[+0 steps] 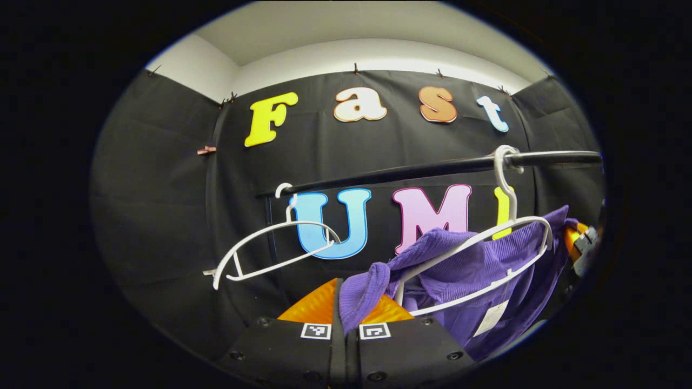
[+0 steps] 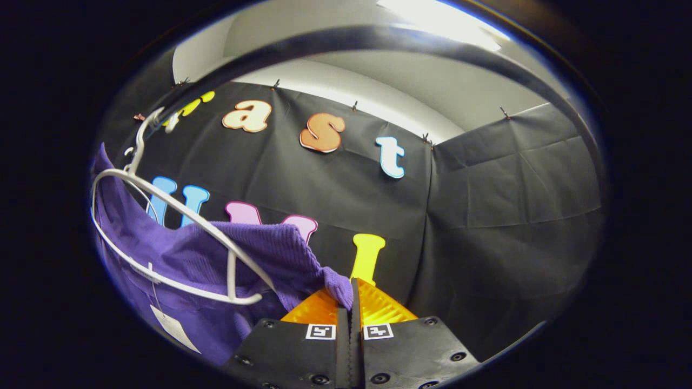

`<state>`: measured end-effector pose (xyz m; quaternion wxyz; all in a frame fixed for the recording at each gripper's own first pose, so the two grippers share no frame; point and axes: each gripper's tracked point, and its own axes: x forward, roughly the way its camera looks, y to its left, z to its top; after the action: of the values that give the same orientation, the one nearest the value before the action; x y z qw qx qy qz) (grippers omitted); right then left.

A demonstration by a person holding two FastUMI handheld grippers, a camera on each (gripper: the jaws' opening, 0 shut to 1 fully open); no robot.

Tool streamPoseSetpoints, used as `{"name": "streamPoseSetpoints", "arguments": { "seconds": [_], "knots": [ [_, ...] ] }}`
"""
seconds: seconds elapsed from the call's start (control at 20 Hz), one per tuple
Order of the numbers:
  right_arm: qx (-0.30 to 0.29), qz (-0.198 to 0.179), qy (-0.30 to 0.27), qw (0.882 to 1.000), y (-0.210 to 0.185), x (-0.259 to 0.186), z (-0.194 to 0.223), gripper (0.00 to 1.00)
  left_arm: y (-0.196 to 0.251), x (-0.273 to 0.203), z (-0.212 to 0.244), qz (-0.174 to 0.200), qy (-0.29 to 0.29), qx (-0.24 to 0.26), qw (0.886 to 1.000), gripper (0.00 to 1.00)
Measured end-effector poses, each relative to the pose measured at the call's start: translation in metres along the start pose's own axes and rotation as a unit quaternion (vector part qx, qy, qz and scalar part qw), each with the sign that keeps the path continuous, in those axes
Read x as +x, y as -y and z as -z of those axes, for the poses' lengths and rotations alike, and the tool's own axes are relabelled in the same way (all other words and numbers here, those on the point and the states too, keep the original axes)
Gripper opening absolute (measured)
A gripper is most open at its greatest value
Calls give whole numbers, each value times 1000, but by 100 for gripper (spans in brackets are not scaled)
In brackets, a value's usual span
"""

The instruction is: Grasp the clothes on the hanger with both hands and then place them into the laundry hamper below.

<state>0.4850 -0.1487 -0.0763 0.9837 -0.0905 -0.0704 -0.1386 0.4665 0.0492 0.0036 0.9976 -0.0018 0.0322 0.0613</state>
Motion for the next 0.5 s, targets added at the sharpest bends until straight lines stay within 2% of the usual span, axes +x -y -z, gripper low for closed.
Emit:
{"name": "streamPoseSetpoints", "arguments": {
  "seconds": [0.05,0.1,0.15,0.25,0.45,0.5],
  "knots": [
    [-2,-1,-14,1000,-2,3,12,4,0,2,2,-1,-2,-2,1000,5],
    [1,-6,-26,1000,-7,5,25,8,1,3,8,0,-4,-4,1000,5],
    [2,-13,-43,999,-12,5,40,4,3,4,14,2,-11,-2,1000,5],
    [6,-31,-74,997,-24,-8,67,4,2,3,35,3,-32,1,999,5],
    [10,-69,-87,994,-49,-45,79,4,-10,-4,54,-12,-36,22,999,5],
    [15,-82,-90,993,-57,-56,77,8,-16,-7,64,-18,-42,25,999,5]
  ]
}}
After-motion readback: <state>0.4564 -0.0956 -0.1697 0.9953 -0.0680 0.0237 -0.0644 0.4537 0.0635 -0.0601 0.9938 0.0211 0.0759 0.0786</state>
